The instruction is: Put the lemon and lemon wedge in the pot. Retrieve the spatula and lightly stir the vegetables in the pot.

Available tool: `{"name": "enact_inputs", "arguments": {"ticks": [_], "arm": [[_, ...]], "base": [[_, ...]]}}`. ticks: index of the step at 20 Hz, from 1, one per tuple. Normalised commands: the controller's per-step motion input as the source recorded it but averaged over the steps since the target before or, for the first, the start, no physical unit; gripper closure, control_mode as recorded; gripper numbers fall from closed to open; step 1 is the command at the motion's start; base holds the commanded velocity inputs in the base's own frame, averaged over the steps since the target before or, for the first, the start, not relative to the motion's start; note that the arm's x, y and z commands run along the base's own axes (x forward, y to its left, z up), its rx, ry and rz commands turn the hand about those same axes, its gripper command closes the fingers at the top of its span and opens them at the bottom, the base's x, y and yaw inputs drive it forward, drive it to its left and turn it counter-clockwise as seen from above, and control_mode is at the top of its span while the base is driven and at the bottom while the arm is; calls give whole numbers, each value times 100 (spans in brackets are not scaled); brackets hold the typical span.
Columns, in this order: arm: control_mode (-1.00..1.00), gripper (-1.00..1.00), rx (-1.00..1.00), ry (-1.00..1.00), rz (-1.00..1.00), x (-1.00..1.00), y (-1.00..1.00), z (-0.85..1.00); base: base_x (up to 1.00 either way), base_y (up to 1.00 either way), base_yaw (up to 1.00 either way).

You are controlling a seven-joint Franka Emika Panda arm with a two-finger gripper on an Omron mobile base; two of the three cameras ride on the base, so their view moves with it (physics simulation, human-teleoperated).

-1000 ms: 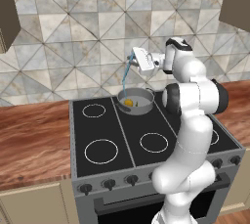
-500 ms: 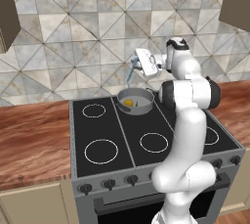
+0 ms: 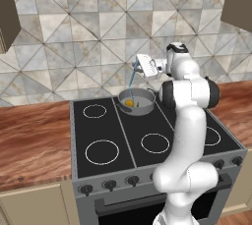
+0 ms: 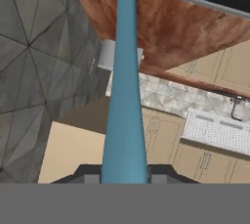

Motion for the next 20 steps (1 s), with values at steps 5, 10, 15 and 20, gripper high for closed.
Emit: {"name": "enact_inputs", "arguments": {"ticks": [5, 10, 15, 20], "arm": [[-100, 100, 0, 0, -1, 28, 7, -21], [-100, 100, 0, 0, -1, 44, 7, -15], [-100, 100, 5, 0, 0, 30, 12, -7], [-100, 100, 12, -1, 0, 9, 18, -2]], "base": [[0, 0, 0], [0, 0, 0], [0, 0, 0], [0, 0, 0]]}}
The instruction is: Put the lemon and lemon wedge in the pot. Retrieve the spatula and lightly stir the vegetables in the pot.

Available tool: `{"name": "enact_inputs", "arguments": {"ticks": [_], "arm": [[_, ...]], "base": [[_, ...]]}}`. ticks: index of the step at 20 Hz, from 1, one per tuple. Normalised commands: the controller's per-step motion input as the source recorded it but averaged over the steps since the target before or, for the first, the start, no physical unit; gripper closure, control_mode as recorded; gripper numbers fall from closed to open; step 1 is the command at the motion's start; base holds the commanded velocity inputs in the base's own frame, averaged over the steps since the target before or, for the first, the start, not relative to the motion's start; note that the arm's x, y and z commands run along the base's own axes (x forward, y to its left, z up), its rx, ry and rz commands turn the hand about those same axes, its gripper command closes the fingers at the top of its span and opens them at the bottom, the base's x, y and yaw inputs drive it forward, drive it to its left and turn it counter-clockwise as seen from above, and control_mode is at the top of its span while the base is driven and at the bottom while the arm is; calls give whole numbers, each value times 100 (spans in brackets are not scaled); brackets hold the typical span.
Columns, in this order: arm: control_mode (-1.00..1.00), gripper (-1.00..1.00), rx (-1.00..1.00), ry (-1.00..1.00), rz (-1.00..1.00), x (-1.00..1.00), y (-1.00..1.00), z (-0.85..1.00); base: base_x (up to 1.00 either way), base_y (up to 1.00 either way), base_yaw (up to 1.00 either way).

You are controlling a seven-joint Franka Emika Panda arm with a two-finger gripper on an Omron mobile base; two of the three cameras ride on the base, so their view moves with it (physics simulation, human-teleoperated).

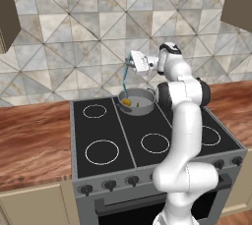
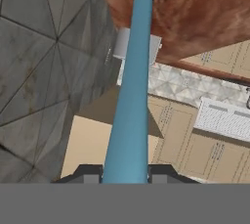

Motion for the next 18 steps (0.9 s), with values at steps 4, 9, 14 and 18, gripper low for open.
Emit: {"name": "enact_inputs", "arguments": {"ticks": [4, 9, 14, 18], "arm": [[-100, 100, 14, 0, -2, 0, 13, -9], [-100, 100, 3, 0, -3, -6, -27, -31], [-100, 100, -1, 0, -5, -20, -68, -29], [-100, 100, 0, 0, -6, -23, -59, -27]], "base": [[0, 0, 0], [0, 0, 0], [0, 0, 0], [0, 0, 0]]}}
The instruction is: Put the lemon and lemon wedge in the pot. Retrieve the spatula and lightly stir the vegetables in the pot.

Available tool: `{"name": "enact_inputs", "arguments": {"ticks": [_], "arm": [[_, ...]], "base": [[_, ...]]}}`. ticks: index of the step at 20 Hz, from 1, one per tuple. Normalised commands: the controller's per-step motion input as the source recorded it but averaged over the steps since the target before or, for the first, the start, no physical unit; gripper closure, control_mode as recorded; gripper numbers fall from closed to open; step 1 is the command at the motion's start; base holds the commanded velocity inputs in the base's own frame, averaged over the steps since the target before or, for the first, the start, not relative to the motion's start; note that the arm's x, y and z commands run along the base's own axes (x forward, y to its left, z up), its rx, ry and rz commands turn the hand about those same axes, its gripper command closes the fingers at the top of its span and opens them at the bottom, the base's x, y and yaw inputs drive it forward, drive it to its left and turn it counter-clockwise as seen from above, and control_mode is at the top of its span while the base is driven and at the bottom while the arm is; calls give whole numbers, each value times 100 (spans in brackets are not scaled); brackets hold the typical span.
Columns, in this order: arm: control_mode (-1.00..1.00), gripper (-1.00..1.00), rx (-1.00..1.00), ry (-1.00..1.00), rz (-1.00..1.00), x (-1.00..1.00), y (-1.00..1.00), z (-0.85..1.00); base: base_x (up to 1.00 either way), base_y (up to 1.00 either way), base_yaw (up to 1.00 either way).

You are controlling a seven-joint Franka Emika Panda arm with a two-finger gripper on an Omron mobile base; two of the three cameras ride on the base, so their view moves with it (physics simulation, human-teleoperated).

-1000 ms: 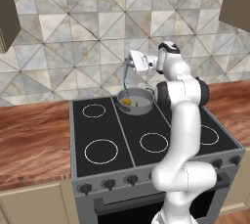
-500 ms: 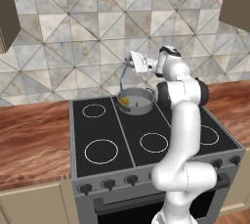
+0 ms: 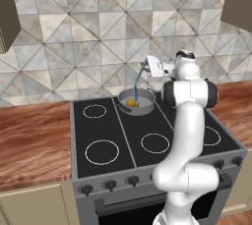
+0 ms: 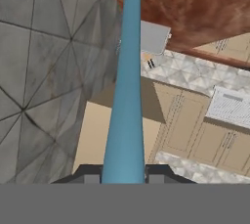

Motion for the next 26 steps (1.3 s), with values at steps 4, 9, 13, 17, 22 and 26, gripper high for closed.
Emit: {"name": "enact_inputs", "arguments": {"ticks": [4, 9, 13, 17, 22, 26], "arm": [[-100, 100, 0, -3, -6, -18, -39, -19], [-100, 100, -2, -6, -6, -13, -20, -11], [-100, 100, 0, -8, -3, -11, 5, -17], [-100, 100, 2, -7, 0, 2, 24, -32], [-100, 100, 5, -23, 0, 10, 39, -11], [-100, 100, 7, -25, 0, 10, 29, -1]], "base": [[0, 0, 0], [0, 0, 0], [0, 0, 0], [0, 0, 0], [0, 0, 0], [0, 0, 0]]}}
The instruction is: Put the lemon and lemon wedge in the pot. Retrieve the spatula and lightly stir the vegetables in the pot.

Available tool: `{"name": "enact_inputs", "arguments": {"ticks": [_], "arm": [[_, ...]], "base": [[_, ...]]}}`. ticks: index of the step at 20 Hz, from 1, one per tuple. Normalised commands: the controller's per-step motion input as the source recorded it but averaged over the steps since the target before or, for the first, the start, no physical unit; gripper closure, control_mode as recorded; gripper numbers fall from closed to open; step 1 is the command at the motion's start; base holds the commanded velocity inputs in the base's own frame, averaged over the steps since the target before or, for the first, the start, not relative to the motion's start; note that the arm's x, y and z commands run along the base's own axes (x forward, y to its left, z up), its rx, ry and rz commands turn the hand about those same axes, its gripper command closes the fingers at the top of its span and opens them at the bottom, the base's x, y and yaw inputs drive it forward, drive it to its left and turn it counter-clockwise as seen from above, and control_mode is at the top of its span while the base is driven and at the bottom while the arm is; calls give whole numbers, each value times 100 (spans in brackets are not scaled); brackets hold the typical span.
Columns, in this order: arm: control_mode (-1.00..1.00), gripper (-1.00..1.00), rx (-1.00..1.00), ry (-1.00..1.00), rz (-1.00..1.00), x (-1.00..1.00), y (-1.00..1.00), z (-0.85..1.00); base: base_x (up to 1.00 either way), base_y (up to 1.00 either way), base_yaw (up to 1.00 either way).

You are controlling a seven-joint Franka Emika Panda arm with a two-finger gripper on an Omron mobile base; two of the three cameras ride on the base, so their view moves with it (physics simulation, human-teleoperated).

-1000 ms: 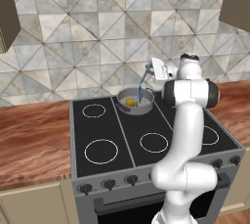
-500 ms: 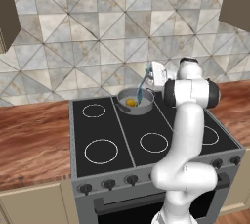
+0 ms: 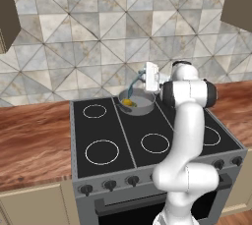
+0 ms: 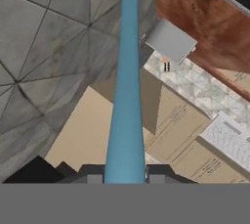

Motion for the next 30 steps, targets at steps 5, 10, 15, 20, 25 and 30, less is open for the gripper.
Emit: {"name": "enact_inputs", "arguments": {"ticks": [5, 10, 15, 20, 25, 30], "arm": [[-100, 100, 1, -9, 0, -26, 5, -13], [-100, 100, 0, -1, 0, -51, -14, -12], [-100, 100, 0, 24, -1, -45, -7, 25], [-100, 100, 4, 49, -2, -38, 0, 40], [-100, 100, 1, 56, -3, -39, -2, 29], [-100, 100, 0, 46, -3, -29, -5, 23]], "base": [[0, 0, 0], [0, 0, 0], [0, 0, 0], [0, 0, 0], [0, 0, 0], [0, 0, 0]]}}
